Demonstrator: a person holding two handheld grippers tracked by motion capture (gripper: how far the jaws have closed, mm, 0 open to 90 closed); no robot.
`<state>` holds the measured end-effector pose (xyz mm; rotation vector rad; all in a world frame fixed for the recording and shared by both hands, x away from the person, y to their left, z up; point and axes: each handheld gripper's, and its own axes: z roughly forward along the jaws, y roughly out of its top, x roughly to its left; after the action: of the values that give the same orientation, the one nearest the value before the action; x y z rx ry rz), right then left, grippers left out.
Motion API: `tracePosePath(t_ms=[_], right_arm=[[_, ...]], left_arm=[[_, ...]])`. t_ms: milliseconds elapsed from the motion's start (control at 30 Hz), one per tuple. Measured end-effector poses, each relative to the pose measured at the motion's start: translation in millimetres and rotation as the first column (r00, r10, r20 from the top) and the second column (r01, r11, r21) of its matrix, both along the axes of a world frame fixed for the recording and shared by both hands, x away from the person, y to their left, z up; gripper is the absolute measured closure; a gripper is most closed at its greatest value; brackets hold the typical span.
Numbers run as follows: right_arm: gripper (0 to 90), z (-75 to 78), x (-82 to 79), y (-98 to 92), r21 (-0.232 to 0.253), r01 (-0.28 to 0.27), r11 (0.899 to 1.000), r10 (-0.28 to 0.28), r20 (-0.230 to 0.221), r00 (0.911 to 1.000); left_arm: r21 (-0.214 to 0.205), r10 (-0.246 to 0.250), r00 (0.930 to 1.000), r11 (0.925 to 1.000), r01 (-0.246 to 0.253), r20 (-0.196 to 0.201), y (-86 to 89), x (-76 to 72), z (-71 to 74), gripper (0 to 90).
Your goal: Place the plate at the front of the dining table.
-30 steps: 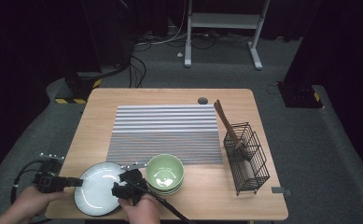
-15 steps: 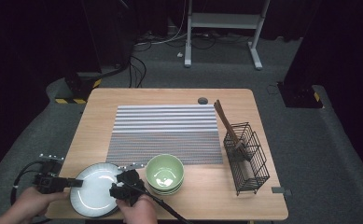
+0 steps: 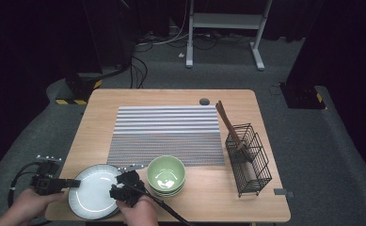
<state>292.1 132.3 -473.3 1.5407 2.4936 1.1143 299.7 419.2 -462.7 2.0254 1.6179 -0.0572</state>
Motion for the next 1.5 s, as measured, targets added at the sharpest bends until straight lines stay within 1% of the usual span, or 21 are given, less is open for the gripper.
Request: tracePosePath(t_ms=[100, 200, 233, 300, 400, 467, 533, 633, 733, 800, 900, 933, 967, 1067, 1100, 1167, 1233, 1333, 1400, 1467, 1500], right_arm=[[47.2, -0.6, 0.3, 0.5, -0.002, -0.014, 1.0, 0.014, -0.008, 0.9999], [48.7, -3.0, 0.9, 1.1, -0.008, -0.033, 0.999, 0.033, 0.0, 0.9994], [48.8, -3.4, 0.9, 1.4, -0.008, -0.035, 0.999, 0.035, -0.007, 0.9994], [48.1, -4.9, 1.4, 1.7, -0.004, -0.044, 0.999, 0.044, -0.012, 0.999], [47.2, -5.8, 1.9, 1.9, 0.002, -0.053, 0.999, 0.053, -0.017, 0.9985], [47.5, -6.4, 2.5, 2.2, 0.004, -0.054, 0.999, 0.054, -0.027, 0.9982], [49.0, -7.8, 3.0, 3.0, -0.001, -0.063, 0.998, 0.063, -0.031, 0.9976], [50.1, -8.5, 2.7, 3.8, -0.004, -0.062, 0.998, 0.062, -0.018, 0.9979], [54.5, -9.9, 3.4, 4.5, -0.001, -0.061, 0.998, 0.061, -0.039, 0.9974], [56.8, -11.1, 2.3, 5.7, -0.009, -0.063, 0.998, 0.062, -0.021, 0.9978], [57.5, -12.6, 3.1, 6.3, 0.0, -0.056, 0.998, 0.056, -0.034, 0.9978], [57.5, -12.9, 3.6, 6.8, 0.005, -0.052, 0.999, 0.052, -0.05, 0.9974], [57.5, -13.6, 4.3, 7.0, 0.004, -0.057, 0.998, 0.057, -0.05, 0.9972], [58.1, -16.8, 5.6, 8.8, -0.003, -0.065, 0.998, 0.064, -0.077, 0.9949], [58.4, -17.9, 5.4, 8.5, 0.002, -0.069, 0.998, 0.069, -0.079, 0.9945], [58.3, -17.8, 5.9, 8.3, 0.004, -0.072, 0.997, 0.072, -0.084, 0.9939], [57.3, -18.1, 7.7, 7.0, 0.021, -0.074, 0.997, 0.075, -0.1, 0.9921], [52.2, -18.8, 8.0, 6.8, 0.034, -0.095, 0.995, 0.098, -0.093, 0.9908], [48.5, -19.4, 7.9, 6.7, 0.05, -0.114, 0.992, 0.118, -0.089, 0.989], [49.5, -19.5, 7.8, 6.4, 0.05, -0.119, 0.992, 0.123, -0.088, 0.9886], [52.4, -19.9, 8.0, 5.9, 0.043, -0.121, 0.992, 0.124, -0.078, 0.9892]], left_arm=[[0.003, 0.003, 0.9999, 1.0, -0.003, 0.011, 1.8, 0.4, 4.0, 81.6], [0.007, 0.004, 0.9999, 1.0, -0.004, 0.012, 4.1, 0.7, 5.4, 82.3], [0.01, 0.005, 0.9999, 0.9999, -0.005, 0.013, 5.2, 0.7, 5.4, 82.3], [0.0, 0.013, 0.9998, 0.9999, -0.013, 0.014, 6.2, 0.6, 5.2, 82.5], [0.005, 0.009, 0.9997, 0.9999, -0.009, 0.022, 7.6, 0.2, 6.2, 82.9], [0.002, 0.013, 0.9997, 0.9999, -0.013, 0.022, 8.4, -0.2, 6.4, 83.0], [0.0, 0.012, 0.9996, 0.9999, -0.012, 0.024, 9.6, -0.6, 7.2, 83.4], [-0.001, 0.015, 0.9995, 0.9999, -0.015, 0.03, 11.9, -1.4, 9.5, 84.0], [0.0, 0.016, 0.9992, 0.9999, -0.016, 0.038, 14.5, -2.4, 11.2, 84.5], [-0.002, 0.02, 0.999, 0.9998, -0.02, 0.04, 15.7, -3.2, 11.9, 84.7], [-0.007, 0.023, 0.999, 0.9997, -0.023, 0.039, 16.7, -4.0, 12.6, 84.8], [-0.005, 0.021, 0.999, 0.9998, -0.021, 0.04, 16.8, -4.1, 12.7, 84.9], [-0.005, 0.022, 0.999, 0.9998, -0.021, 0.04, 16.7, -4.2, 12.8, 84.8], [-0.006, 0.017, 0.9992, 0.9998, -0.017, 0.037, 17.2, -4.4, 12.3, 84.7], [-0.01, 0.018, 0.9992, 0.9998, -0.018, 0.035, 16.9, -4.7, 12.1, 84.6], [-0.01, 0.017, 0.9993, 0.9998, -0.017, 0.033, 17.0, -4.9, 11.8, 84.4], [-0.01, 0.019, 0.9994, 0.9998, -0.018, 0.03, 16.5, -4.9, 11.5, 84.2], [-0.006, 0.017, 0.9995, 0.9998, -0.016, 0.026, 15.5, -4.6, 11.4, 83.8], [-0.002, 0.016, 0.9996, 0.9999, -0.016, 0.025, 15.0, -4.4, 11.0, 83.6], [0.003, 0.013, 0.9996, 0.9999, -0.013, 0.025, 14.7, -4.2, 10.6, 83.2], [0.0, 0.014, 0.9996, 0.9999, -0.014, 0.023, 14.3, -4.2, 10.2, 82.8]])
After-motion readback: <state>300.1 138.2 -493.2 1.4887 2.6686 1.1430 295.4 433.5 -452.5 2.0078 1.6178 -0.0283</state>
